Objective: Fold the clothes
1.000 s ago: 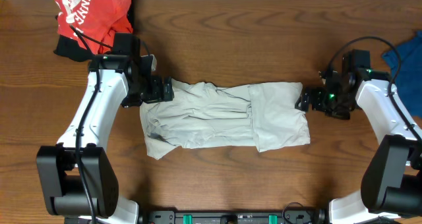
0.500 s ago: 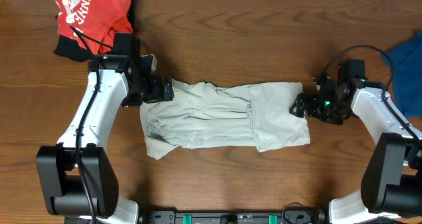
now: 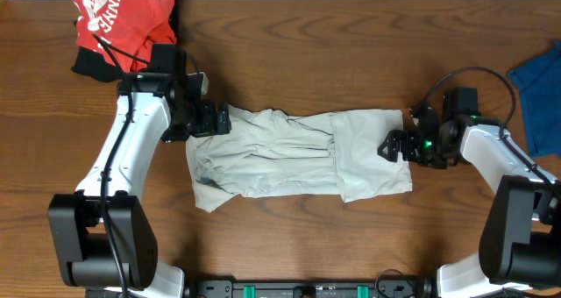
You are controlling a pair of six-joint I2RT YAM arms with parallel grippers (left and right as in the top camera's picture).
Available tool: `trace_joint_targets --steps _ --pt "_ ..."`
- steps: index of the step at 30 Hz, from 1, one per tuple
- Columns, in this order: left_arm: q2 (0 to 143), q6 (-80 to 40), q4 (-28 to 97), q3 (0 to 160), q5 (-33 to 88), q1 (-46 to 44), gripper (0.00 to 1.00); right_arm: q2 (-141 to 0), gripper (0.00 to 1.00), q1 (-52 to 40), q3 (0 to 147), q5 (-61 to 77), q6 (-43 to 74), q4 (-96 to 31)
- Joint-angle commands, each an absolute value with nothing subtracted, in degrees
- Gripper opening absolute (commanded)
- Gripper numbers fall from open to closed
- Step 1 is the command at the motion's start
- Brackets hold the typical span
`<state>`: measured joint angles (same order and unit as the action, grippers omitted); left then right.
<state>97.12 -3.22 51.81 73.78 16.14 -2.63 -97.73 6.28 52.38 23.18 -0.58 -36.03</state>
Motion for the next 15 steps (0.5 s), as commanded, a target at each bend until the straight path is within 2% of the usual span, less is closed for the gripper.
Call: trace_joint_targets --steps 1,15 --pt "97.1 -3.7 51.8 73.3 16.1 -2.6 0.98 -96.7 0.99 5.8 51.2 24.7 -3.9 -34.6" --pt "97.1 -3.7 51.7 73.3 16.1 -2.6 0.98 -96.7 0.99 5.5 50.8 28.6 -5.9 -30.1"
